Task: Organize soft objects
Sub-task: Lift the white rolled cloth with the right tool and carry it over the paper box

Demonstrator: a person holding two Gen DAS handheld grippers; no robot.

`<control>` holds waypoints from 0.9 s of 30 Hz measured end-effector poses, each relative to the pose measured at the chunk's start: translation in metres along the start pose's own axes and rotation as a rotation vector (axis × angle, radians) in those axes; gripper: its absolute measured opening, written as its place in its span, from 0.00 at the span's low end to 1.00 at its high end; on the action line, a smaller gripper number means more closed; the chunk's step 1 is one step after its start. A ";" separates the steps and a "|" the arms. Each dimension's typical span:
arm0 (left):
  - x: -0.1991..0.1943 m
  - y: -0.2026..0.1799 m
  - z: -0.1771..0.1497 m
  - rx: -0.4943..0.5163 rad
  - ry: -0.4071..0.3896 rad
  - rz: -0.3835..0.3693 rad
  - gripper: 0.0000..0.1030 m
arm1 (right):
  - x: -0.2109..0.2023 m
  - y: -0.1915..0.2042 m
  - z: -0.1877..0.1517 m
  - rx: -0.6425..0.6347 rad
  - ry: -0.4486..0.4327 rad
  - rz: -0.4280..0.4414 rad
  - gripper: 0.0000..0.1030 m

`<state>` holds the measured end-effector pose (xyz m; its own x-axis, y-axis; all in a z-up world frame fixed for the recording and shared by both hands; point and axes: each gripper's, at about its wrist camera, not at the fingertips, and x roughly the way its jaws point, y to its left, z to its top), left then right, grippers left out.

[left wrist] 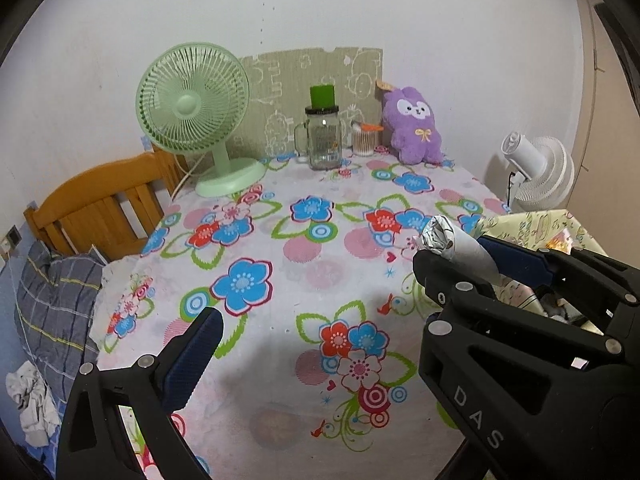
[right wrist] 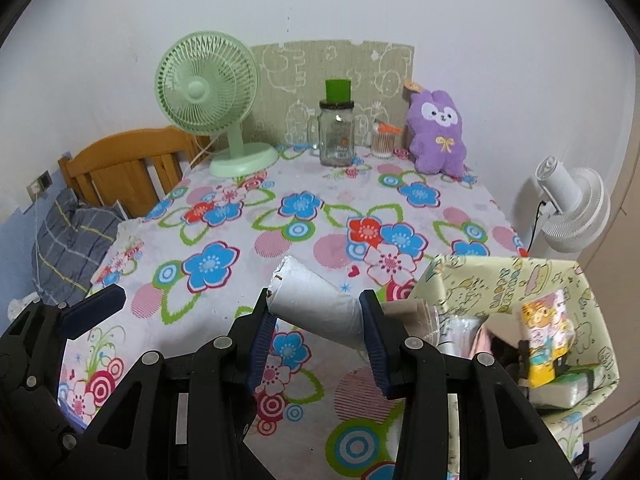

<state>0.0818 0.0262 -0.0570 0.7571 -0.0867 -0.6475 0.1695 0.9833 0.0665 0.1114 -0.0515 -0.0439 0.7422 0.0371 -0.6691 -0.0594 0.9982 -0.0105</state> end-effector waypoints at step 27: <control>-0.032 -0.055 0.022 0.037 -0.082 -0.045 0.99 | -0.054 -0.053 0.008 0.033 -0.089 -0.035 0.43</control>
<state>0.0623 -0.0289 -0.0231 0.7968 -0.1453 -0.5865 0.2270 0.9715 0.0678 0.0802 -0.1058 -0.0015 0.8001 0.0046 -0.5999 -0.0113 0.9999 -0.0074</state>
